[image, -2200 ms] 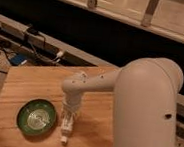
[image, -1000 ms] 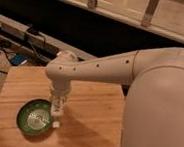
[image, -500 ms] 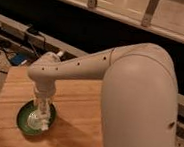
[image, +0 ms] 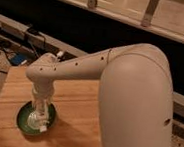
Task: Place the bottle in the ceramic bowl
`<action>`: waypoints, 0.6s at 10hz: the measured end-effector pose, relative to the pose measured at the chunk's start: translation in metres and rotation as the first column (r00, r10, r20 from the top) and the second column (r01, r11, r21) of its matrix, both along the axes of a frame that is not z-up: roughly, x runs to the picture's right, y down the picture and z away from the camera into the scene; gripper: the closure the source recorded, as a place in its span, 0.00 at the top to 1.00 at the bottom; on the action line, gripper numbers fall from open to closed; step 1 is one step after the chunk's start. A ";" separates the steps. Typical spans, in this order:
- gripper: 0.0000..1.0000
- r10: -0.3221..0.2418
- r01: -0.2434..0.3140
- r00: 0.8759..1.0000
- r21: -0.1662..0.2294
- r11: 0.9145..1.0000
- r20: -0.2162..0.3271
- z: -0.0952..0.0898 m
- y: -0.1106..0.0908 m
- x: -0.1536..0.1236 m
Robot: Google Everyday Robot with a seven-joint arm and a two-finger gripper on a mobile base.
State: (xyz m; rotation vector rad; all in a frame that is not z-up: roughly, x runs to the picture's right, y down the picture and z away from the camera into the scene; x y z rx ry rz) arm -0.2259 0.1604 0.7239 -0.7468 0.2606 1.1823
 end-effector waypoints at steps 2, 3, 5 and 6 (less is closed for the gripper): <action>0.57 0.002 -0.002 1.000 0.000 1.000 -0.002 0.000 -0.001 0.002; 0.66 0.001 -0.001 1.000 0.000 1.000 0.000 0.000 0.000 0.000; 0.80 0.001 -0.001 1.000 0.000 1.000 -0.001 0.000 0.000 0.001; 0.80 0.002 -0.002 1.000 0.000 1.000 -0.001 0.000 0.000 0.001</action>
